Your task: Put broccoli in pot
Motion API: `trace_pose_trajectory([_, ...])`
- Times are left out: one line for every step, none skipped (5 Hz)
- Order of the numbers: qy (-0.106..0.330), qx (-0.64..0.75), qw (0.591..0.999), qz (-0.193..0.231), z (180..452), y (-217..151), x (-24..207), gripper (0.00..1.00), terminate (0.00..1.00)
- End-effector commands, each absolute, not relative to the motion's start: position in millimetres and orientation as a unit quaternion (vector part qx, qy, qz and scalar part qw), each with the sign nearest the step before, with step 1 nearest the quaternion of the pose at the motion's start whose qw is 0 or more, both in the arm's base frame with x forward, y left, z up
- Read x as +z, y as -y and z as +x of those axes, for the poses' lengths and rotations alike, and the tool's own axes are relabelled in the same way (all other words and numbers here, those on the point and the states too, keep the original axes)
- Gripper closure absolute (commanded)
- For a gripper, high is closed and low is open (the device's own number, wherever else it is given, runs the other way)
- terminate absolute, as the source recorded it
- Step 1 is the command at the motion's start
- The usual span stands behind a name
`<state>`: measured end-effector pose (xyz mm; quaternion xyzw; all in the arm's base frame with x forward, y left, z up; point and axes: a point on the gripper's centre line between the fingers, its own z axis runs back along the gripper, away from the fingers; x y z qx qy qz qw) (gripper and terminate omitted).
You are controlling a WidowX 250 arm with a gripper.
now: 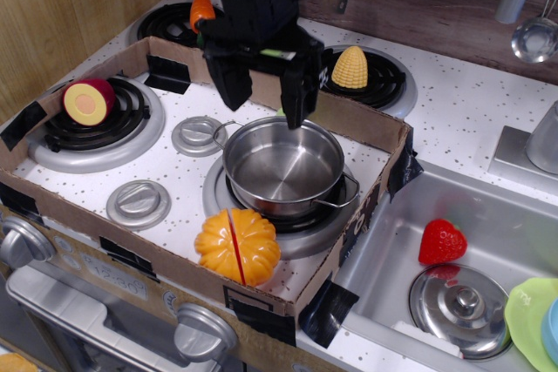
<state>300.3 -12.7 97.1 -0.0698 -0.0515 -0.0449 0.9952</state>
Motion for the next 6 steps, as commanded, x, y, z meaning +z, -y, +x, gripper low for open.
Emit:
trace_pose_trajectory([0.064, -0.057, 0.996, -0.032, 336, 9, 133, 0.0, 0.0])
trace_pose_trajectory([0.054, -0.068, 0.996, -0.031, 360, 11, 123, 0.0, 0.0])
trace_pose_trajectory([0.049, -0.07, 0.996, -0.036, 381, 7, 109, 0.0, 0.0])
trace_pose_trajectory([0.048, -0.054, 0.997, -0.035, 388, 2, 101, 0.0, 0.0])
trace_pose_trajectory([0.049, -0.028, 0.998, -0.026, 389, -4, 100, 0.0, 0.0])
trace_pose_trajectory([0.04, 0.008, 0.999, -0.017, 388, -14, 102, 0.0, 0.0])
